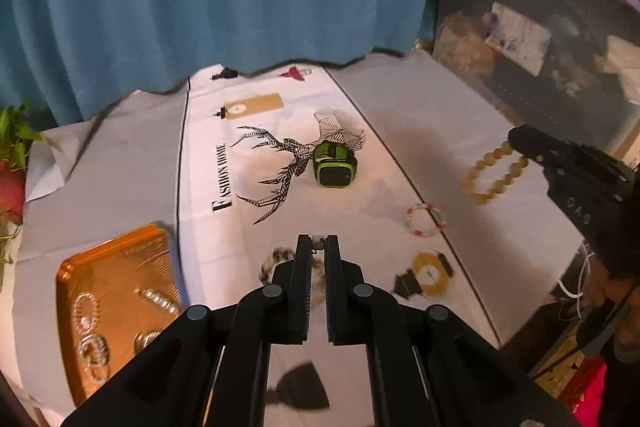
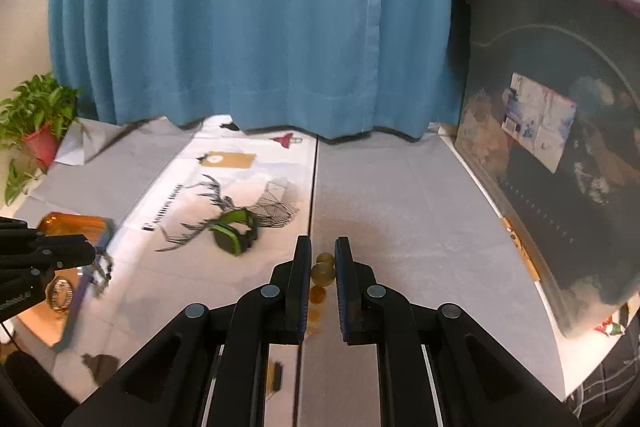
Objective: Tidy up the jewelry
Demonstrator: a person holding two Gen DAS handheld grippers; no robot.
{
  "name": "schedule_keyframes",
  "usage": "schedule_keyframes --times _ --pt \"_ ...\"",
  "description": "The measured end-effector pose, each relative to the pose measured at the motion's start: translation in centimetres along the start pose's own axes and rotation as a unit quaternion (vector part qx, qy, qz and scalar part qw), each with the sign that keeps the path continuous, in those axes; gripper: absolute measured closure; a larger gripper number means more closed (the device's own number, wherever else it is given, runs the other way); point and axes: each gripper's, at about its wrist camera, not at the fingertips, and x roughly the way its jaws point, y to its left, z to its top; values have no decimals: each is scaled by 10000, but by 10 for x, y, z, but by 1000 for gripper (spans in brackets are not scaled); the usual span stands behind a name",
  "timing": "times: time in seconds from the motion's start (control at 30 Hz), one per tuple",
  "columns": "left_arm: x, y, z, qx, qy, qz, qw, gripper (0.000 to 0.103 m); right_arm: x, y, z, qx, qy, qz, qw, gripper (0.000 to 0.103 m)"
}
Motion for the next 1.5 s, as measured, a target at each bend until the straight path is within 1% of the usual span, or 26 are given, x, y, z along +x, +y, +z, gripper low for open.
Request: schedule_keyframes --times 0.1,0.27,0.4,0.47,0.7,0.87,1.03,1.23,1.5 --pt "-25 2 -9 -24 -60 -90 9999 99 -28 8 -2 -19 -91 96 9999 91" --pt "-78 6 -36 -107 -202 -219 9995 99 -79 31 -18 -112 -172 310 9993 91" --pt "-111 9 -63 -167 -280 -212 9992 99 -113 51 -40 -182 -98 508 9985 91" --pt "-129 14 -82 -235 -298 -210 9991 99 -130 61 -55 -227 -46 624 9978 91" --pt "-172 29 -138 -463 -311 -197 9982 99 -179 100 -103 -405 156 971 9943 91" --pt "-188 37 -174 -608 -242 -166 9977 99 -205 127 -129 -574 248 1167 9912 91" --pt "-201 47 -202 -789 -241 -180 9964 99 -223 150 -148 -773 336 1335 9875 91" --pt "-209 59 -217 -974 -283 -159 9947 99 -233 173 -159 -948 440 1469 9836 91" --pt "-209 73 -223 -1062 -301 -40 9939 99 -228 192 -158 -1160 530 1549 9797 91"
